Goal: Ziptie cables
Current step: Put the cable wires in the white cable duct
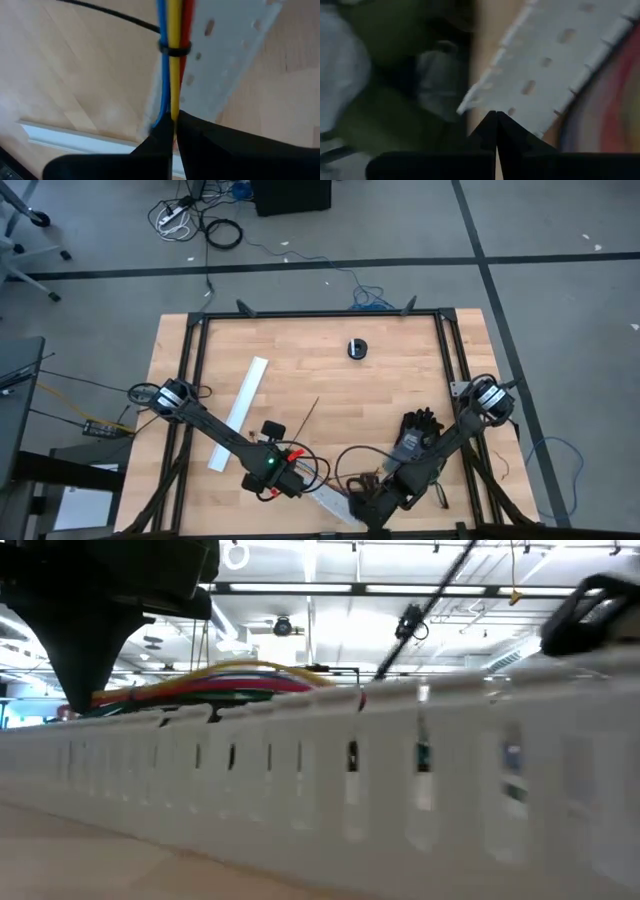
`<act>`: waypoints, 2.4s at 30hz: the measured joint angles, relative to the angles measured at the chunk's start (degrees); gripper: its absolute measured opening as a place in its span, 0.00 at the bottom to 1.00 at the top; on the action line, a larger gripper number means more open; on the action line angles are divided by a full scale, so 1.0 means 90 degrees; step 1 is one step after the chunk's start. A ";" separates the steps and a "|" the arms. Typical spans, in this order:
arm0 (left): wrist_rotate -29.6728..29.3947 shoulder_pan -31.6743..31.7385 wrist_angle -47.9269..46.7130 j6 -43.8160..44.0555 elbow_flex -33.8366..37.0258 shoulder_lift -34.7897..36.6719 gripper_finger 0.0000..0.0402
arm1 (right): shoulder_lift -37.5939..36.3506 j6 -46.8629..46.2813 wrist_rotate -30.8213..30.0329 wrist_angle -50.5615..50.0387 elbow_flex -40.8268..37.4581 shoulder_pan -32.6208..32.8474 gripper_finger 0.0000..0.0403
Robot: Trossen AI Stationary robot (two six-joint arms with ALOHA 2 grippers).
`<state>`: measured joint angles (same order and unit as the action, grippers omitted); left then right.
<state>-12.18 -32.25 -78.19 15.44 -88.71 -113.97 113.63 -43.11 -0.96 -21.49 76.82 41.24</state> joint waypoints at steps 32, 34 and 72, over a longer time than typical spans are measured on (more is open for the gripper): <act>-0.0346 -0.0021 0.0122 0.0926 0.0002 -0.0007 0.00 | -0.4321 0.1392 -0.2454 -0.2863 -0.0019 -0.0871 0.00; -0.0355 -0.0048 0.0122 0.0848 0.0002 -0.0007 0.00 | -0.4688 0.1170 -0.2739 -0.3056 -0.0019 -0.0543 0.00; -0.0211 -0.0291 0.0100 0.0809 0.0002 -0.0007 0.00 | -0.3035 0.1270 0.1279 0.1804 -0.4013 -0.2246 0.37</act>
<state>-14.07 -34.87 -77.30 22.72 -88.68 -114.04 86.31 -31.68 10.55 -5.26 40.70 21.03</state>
